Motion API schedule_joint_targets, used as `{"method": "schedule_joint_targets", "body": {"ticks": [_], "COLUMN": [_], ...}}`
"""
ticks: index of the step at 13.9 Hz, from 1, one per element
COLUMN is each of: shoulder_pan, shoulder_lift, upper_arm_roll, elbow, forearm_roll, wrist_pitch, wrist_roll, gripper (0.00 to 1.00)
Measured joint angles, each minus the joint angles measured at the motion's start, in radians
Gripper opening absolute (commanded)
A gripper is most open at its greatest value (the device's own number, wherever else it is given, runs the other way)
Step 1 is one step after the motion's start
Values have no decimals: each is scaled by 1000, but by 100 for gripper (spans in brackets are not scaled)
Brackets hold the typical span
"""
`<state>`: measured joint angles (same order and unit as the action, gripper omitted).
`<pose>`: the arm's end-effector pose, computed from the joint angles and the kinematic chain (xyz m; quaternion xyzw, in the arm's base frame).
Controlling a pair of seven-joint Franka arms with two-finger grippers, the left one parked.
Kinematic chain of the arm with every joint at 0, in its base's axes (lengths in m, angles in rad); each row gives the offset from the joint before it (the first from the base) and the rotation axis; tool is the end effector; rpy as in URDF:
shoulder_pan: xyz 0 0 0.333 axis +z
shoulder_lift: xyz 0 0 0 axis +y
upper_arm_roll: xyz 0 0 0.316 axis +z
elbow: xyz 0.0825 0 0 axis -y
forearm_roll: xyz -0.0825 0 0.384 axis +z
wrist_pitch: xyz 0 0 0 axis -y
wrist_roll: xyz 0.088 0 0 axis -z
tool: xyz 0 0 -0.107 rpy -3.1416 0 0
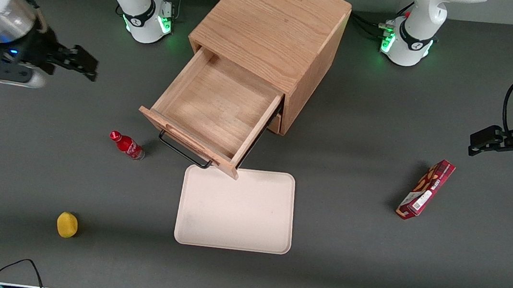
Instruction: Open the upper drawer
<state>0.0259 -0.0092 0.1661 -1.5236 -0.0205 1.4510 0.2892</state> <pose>0.5299 0.1010 0.6414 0.9982 -0.0495 -0.0282 0.0182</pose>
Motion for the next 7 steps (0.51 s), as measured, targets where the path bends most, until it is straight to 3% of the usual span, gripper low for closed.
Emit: {"method": "schedule_joint_targets", "body": {"ticks": [4, 7], "shoulder_pan": [-49, -66], "shoulder_lift": [-229, -266], "upper_arm_roll": [-44, -44], "elbow": [-392, -440], "forearm_roll": [10, 20], "wrist_pitch": [243, 285], "wrist_roll": [-86, -118], "gripper": [100, 100]}}
